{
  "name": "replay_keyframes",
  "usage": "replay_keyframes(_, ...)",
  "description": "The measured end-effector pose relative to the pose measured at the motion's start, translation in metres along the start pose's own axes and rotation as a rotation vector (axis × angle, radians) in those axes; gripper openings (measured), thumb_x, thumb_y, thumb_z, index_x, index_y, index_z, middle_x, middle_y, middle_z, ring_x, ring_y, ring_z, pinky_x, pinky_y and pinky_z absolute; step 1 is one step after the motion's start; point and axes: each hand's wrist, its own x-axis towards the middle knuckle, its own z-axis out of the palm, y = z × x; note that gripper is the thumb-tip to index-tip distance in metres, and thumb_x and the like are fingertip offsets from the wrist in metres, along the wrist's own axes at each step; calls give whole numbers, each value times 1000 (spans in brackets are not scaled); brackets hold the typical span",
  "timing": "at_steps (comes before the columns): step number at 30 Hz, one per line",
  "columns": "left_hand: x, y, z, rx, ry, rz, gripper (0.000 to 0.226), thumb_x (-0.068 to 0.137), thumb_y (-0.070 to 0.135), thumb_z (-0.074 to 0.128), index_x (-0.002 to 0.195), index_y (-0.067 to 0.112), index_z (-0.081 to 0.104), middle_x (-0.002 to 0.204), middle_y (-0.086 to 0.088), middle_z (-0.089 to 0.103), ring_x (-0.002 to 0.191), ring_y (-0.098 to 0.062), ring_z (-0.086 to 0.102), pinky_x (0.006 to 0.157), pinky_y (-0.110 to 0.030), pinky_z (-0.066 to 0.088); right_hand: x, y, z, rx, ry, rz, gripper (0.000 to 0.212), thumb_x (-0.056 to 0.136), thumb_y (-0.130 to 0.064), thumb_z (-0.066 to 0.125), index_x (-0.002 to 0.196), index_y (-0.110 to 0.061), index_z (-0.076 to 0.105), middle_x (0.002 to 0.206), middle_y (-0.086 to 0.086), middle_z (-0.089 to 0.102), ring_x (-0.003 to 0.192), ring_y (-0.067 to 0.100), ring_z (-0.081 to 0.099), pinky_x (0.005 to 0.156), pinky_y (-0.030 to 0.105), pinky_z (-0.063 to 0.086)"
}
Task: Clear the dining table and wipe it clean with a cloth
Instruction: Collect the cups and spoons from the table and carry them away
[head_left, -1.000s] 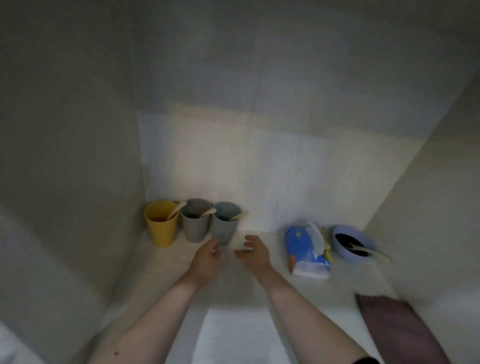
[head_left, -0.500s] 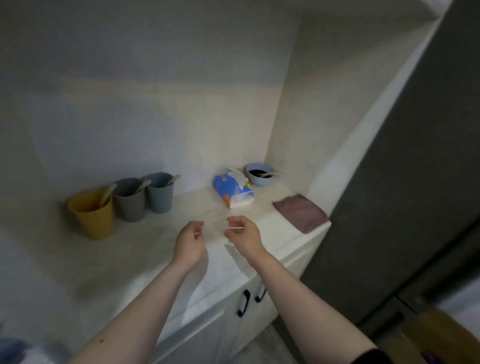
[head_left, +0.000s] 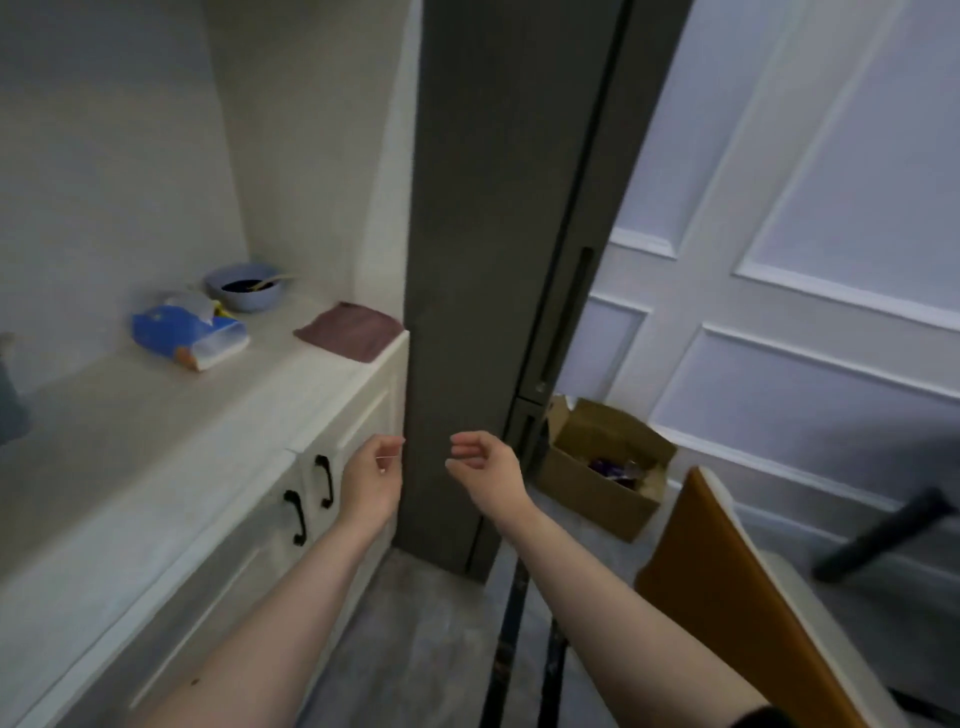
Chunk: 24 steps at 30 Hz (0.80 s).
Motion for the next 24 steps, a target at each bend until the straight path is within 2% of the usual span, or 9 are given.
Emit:
replay_keyframes(3,-19,16,41,-3,-99,26,28,87,-8,45,107,2,63,105,-13,65,96,-20,59,85,-23,40,-23,13,-47,14,79,47,28,85,-7,65,112,-13,60,103,1,62,92,12,61,75,15,51)
replay_keyframes(10,-95,55,126,-32,-313,81,26,90,-2,47,108,10,62,103,-4,64,94,-12,57,83,-21,40,-92,48,-147,24,201,104,28,88,-9,62,115,-16,59,108,2,62,97,10,60,75,15,49)
replay_keyframes(15,-155,82,172,-46,-444,87,25,93,3,46,112,12,60,105,1,60,98,-12,55,85,-23,41,-145,76,-203,33,342,136,27,86,-11,64,111,-21,60,103,-5,63,93,2,61,70,11,48)
replay_keyframes(19,-200,103,211,-49,-523,99,26,93,3,47,113,13,59,108,0,60,102,-12,54,87,-23,41,-186,93,-246,18,480,162,25,86,-11,64,109,-18,61,99,-2,63,90,4,61,74,14,49)
replay_keyframes(24,-253,133,261,-96,-670,169,23,93,3,46,108,13,60,105,-1,60,100,-13,55,84,-22,42,-234,109,-306,-1,622,189,26,87,-11,63,113,-13,60,97,1,62,85,8,59,67,10,48)
